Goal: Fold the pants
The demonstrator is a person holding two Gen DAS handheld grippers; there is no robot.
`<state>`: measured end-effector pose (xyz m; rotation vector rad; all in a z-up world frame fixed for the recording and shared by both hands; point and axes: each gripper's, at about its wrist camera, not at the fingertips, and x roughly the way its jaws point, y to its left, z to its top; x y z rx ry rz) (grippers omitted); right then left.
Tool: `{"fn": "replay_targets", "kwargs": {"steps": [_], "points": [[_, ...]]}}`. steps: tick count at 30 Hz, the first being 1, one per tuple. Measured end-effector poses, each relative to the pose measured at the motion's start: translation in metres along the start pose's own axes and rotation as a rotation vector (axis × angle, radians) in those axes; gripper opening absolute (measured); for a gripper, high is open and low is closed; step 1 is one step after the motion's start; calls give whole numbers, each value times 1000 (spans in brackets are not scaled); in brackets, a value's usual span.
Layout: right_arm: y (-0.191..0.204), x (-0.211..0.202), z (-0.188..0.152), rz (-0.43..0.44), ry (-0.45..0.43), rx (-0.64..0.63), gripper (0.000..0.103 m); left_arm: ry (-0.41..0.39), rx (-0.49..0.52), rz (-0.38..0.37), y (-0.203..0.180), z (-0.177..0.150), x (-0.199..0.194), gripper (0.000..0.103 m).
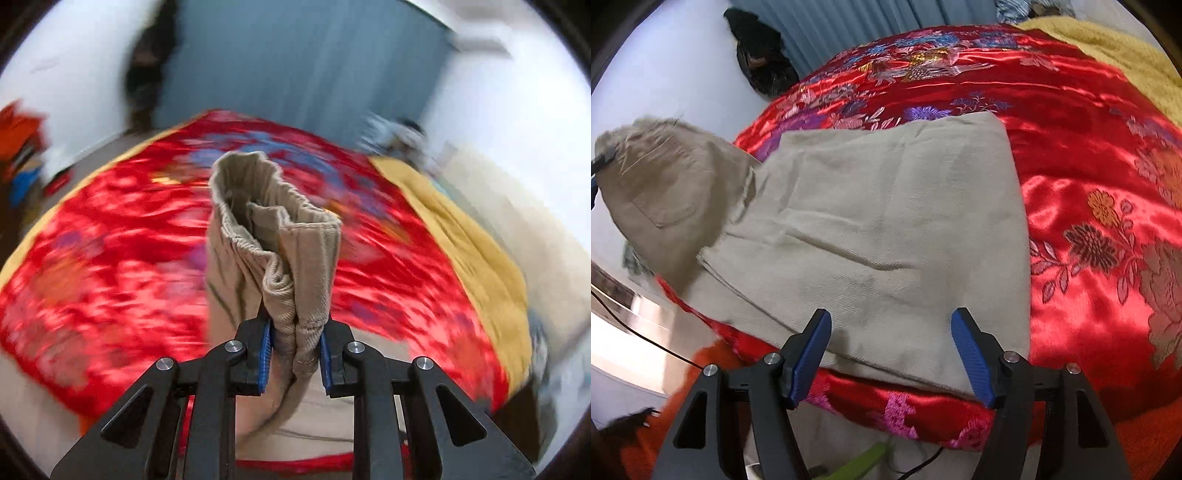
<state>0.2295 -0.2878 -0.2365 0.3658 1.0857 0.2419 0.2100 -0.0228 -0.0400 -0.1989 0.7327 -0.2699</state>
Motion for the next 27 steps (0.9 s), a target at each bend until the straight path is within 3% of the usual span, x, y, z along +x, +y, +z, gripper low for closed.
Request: {"fn": "replay_targets", "kwargs": {"steps": [3, 5, 7, 9, 10, 12, 14, 16, 20, 23, 25, 27], "points": [[-11, -27, 0, 29, -95, 64, 67, 98, 116, -66, -60, -28, 48, 20], [-21, -46, 0, 11, -171, 96, 67, 228, 220, -104, -99, -61, 99, 33], [-36, -59, -2, -21, -220, 143, 67, 357, 338, -96, -125, -95, 139, 42], [-54, -66, -4, -63, -250, 198, 67, 417, 400, -46, -136, -117, 152, 41], [-63, -70, -5, -87, -266, 226, 67, 418, 399, -37, -136, -122, 147, 41], [-77, -79, -7, -104, -297, 275, 67, 392, 346, -103, -123, -117, 124, 44], [-88, -85, -8, -97, -316, 315, 67, 350, 305, -111, -103, -104, 99, 57], [-94, -84, -8, -82, -309, 329, 67, 286, 274, -70, -88, -95, 80, 64], [-76, -75, 2, -19, -299, 243, 67, 196, 213, 105, -30, -85, 60, 64], [-39, -66, 8, 105, -276, 94, 67, 175, 201, 214, 3, -98, 56, 60], [-14, -56, 11, 153, -250, -5, 67, 191, 210, 217, 9, -109, 63, 49], [6, -45, 18, 140, -235, -88, 65, 225, 260, 202, 5, -126, 77, 38]]}}
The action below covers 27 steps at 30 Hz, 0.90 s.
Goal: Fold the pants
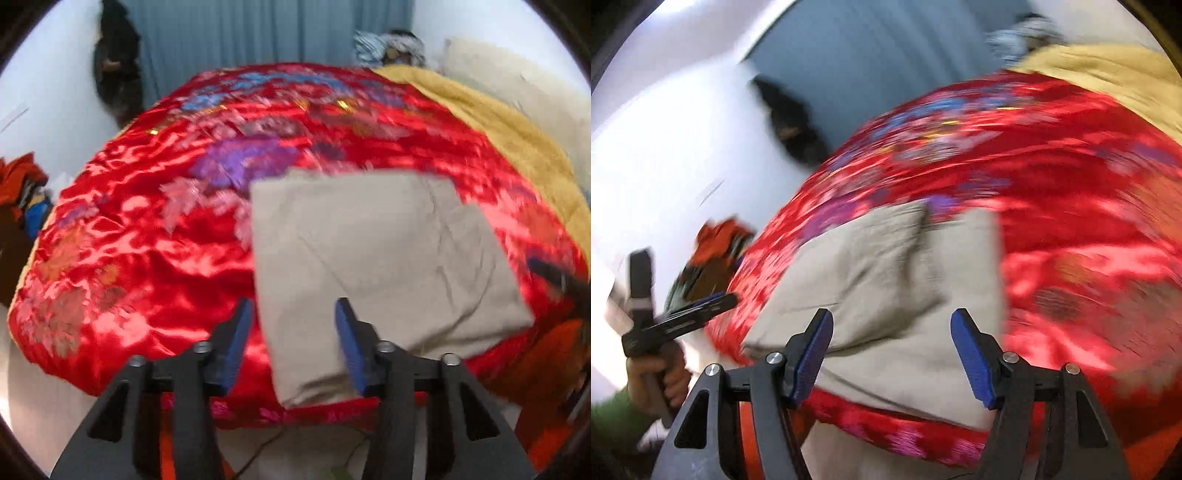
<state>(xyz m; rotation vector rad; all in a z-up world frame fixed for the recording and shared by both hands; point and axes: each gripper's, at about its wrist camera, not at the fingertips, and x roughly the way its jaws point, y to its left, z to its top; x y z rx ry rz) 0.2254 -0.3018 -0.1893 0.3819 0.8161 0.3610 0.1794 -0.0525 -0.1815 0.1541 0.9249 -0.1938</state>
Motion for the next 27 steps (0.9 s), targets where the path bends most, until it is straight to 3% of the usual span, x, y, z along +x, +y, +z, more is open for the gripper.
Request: {"fn": "replay_targets", "kwargs": {"steps": [2, 4, 6, 8, 10, 12, 14, 16, 18, 19, 20, 21, 23, 27], "points": [[10, 16, 9, -33, 19, -45, 65, 51, 73, -13, -13, -13, 16, 9], [8, 32, 18, -35, 59, -43, 59, 60, 127, 3, -23, -20, 20, 6], [8, 52, 23, -55, 138, -61, 40, 49, 171, 20, -34, -23, 19, 4], [12, 69, 24, -141, 222, -126, 21, 47, 170, 2, -37, -21, 15, 4], [21, 67, 34, -134, 234, -176, 0, 21, 152, -47, -40, -14, 3, 6], [28, 47, 45, -93, 170, -212, 0, 1, 153, -75, -44, -11, -1, 7], [28, 35, 58, -115, 123, -242, 0, 16, 182, -86, -55, -11, 5, 8], [2, 43, 65, -162, 166, -195, 1, 51, 177, -81, -60, -12, 15, 8], [-25, 50, 67, -138, 216, -106, 12, 53, 123, -116, -55, -12, 11, 7], [-37, 50, 65, -92, 237, -69, 32, 54, 92, -143, -50, -11, 7, 7], [-42, 51, 65, -43, 252, -51, 44, 52, 61, -165, -45, -9, 1, 8], [-44, 50, 63, 25, 270, -42, 44, 42, 35, -175, -39, -7, -4, 8], [-39, 52, 60, 79, 303, -83, 44, 16, -12, -182, -27, -5, -15, 8], [-23, 66, 53, 60, 343, -203, 49, -18, -83, -121, -3, -2, -21, 8]]}}
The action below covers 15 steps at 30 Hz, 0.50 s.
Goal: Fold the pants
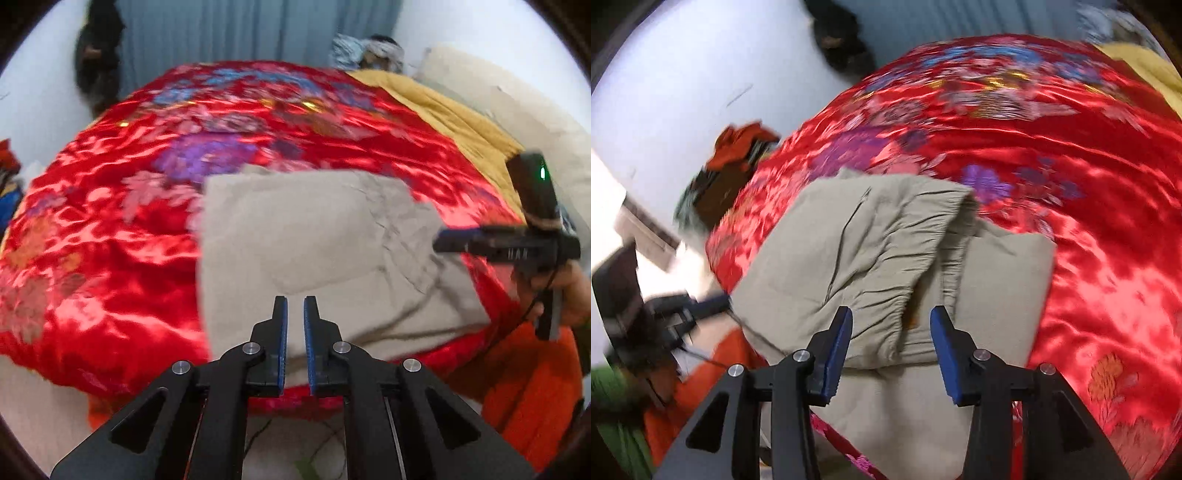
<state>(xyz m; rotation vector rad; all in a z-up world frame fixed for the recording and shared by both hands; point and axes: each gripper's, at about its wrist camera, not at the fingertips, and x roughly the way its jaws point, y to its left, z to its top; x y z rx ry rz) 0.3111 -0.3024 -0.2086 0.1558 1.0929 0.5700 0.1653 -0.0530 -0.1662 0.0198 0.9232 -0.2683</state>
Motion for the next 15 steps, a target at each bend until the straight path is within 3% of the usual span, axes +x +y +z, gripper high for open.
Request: {"fn": "replay_targets", "kwargs": {"steps": [2, 6, 8, 11, 13, 15], "points": [[0, 12, 1, -39, 47, -12, 50, 37, -13, 32, 10, -3, 12, 8], [5, 2, 3, 32, 74, -72, 40, 135, 17, 49, 15, -17, 47, 8], [7, 1, 10, 73, 116, -91, 34, 132, 42, 57, 11, -22, 53, 8], [7, 9, 19, 109, 193, -74, 34, 120, 87, 72, 3, -24, 57, 8], [5, 27, 24, 93, 236, -32, 34, 118, 93, 77, 2, -24, 57, 7], [17, 46, 24, -2, 264, -67, 34, 117, 90, 73, 5, -22, 53, 8]]}}
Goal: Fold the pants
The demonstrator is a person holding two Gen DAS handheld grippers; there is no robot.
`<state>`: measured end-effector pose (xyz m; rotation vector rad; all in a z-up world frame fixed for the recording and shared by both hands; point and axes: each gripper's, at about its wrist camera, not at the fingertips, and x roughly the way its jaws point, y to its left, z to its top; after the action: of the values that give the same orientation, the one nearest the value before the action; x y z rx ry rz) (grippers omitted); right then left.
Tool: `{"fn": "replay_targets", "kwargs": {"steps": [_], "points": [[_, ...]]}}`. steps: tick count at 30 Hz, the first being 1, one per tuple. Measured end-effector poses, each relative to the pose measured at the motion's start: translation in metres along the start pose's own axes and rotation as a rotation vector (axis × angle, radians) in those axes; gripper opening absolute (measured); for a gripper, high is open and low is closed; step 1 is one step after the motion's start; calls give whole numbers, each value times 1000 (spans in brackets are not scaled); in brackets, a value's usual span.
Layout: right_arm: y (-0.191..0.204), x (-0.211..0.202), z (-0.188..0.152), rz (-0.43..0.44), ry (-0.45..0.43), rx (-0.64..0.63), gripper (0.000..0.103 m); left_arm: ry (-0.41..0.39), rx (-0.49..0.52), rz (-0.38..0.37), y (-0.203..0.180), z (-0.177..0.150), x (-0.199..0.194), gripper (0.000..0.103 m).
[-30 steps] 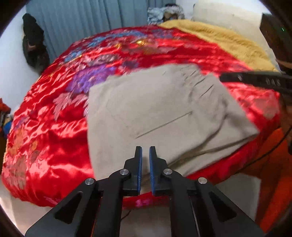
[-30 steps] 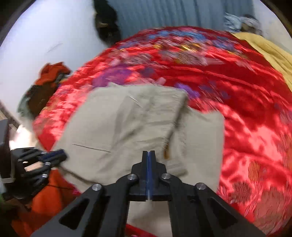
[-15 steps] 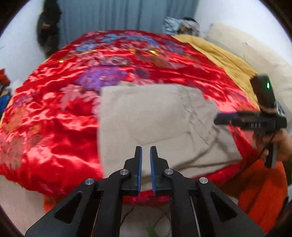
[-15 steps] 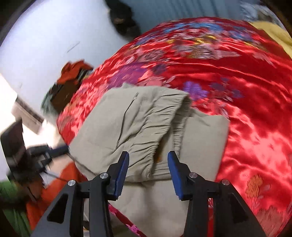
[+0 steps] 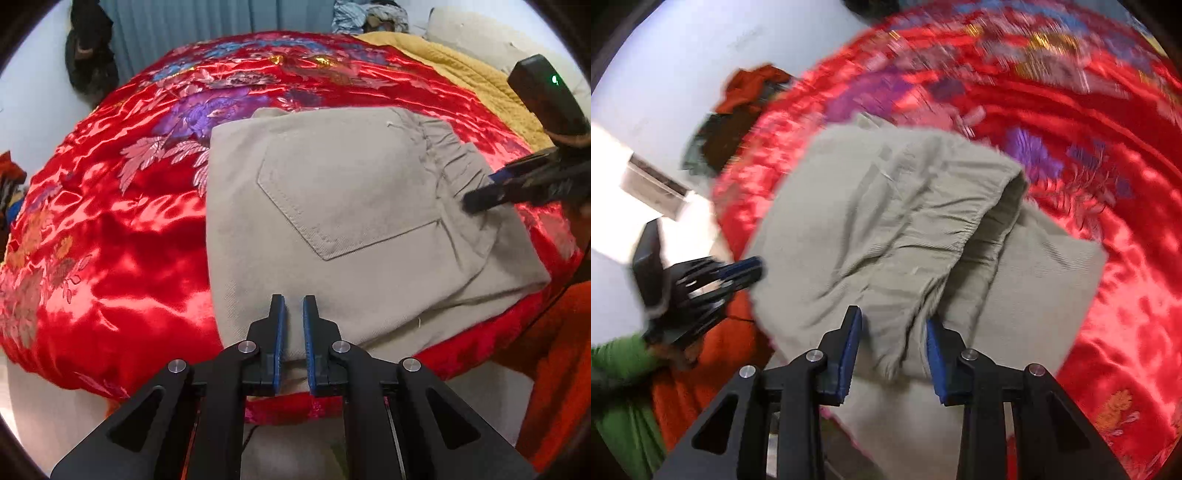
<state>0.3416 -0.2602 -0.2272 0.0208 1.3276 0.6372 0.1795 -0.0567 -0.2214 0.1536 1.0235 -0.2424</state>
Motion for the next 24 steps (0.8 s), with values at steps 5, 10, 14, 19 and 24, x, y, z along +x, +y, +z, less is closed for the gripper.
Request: {"fn": "replay_targets", "kwargs": {"steps": [5, 10, 14, 19, 24], "points": [[44, -37, -7, -126, -137, -86, 18, -80, -96, -34, 25, 16, -48, 47], [45, -105, -36, 17, -330, 21, 16, -214, -122, -70, 28, 37, -98, 63], [11, -89, -74, 10, -314, 186, 14, -153, -64, -74, 7, 32, -73, 62], [-44, -35, -119, -231, -191, 365, 3, 35, 54, -2, -25, 7, -8, 34], [-31, -78, -126, -136, -394, 369, 12, -66, 46, -37, -27, 9, -37, 55]]}}
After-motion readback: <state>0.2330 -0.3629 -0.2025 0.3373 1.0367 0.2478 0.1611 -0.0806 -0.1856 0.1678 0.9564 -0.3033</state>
